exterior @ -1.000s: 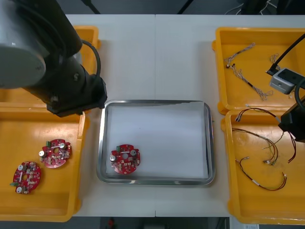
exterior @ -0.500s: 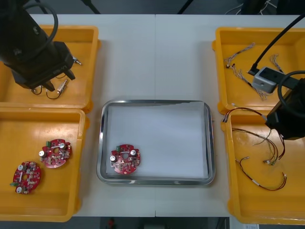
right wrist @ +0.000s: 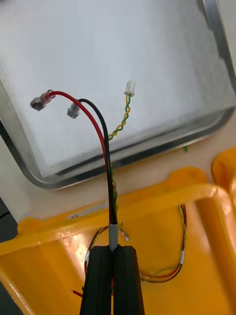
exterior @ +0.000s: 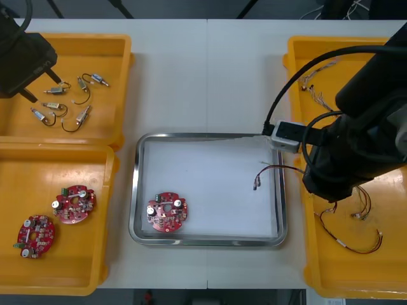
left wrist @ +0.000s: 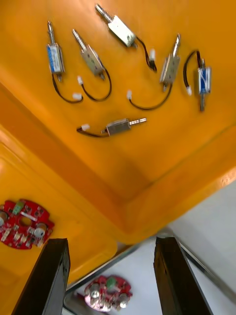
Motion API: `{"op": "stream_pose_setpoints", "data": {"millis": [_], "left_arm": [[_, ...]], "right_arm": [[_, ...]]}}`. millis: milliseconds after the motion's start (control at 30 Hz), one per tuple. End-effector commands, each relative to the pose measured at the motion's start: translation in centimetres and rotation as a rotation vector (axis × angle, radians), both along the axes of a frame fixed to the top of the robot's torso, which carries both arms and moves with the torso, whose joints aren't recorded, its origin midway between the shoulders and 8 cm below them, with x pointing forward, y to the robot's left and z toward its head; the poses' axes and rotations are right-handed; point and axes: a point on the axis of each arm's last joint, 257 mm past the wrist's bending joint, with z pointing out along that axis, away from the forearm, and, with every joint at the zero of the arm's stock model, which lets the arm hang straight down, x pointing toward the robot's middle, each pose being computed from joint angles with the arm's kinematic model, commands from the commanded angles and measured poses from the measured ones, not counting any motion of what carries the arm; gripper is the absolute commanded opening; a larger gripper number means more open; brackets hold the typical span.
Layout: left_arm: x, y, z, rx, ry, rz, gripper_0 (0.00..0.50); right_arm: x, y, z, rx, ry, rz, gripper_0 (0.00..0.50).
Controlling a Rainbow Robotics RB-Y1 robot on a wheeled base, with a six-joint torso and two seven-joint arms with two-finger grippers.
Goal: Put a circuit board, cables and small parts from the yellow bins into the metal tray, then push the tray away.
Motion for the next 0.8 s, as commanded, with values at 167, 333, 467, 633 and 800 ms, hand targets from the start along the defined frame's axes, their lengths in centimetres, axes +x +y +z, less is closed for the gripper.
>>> {"op": "stream_pose_setpoints", "data": {"millis": [167,333,467,633,800], "left_arm": [[2.8,6.0,4.0,0.066,-0.110,0.077,0.500],[3.8,7.9,3.7,0.060,-0.124,0.114,0.500],[4.4,9.2,3.5,0.058,-0.132,0.123,0.500],[4.8,10.1,3.3,0.089,-0.130,0.071,0.500],[5.1,10.8,3.4,0.131,-0.138,0.035,0.500]], "right_arm": [[-0.1,7.3,-0.9,-0.021,-0.030,0.231,0.000],[-0.6,10.1,-2.5,-0.018,-0.007,0.288,0.000],[-0.9,11.4,-4.0,-0.035,-0.012,0.318,0.000],[-1.3,12.0,-6.3,-0.075,-0.013,0.351,0.000],[-1.4,12.1,-8.9,-0.105,-0.013,0.372,0.000]]}}
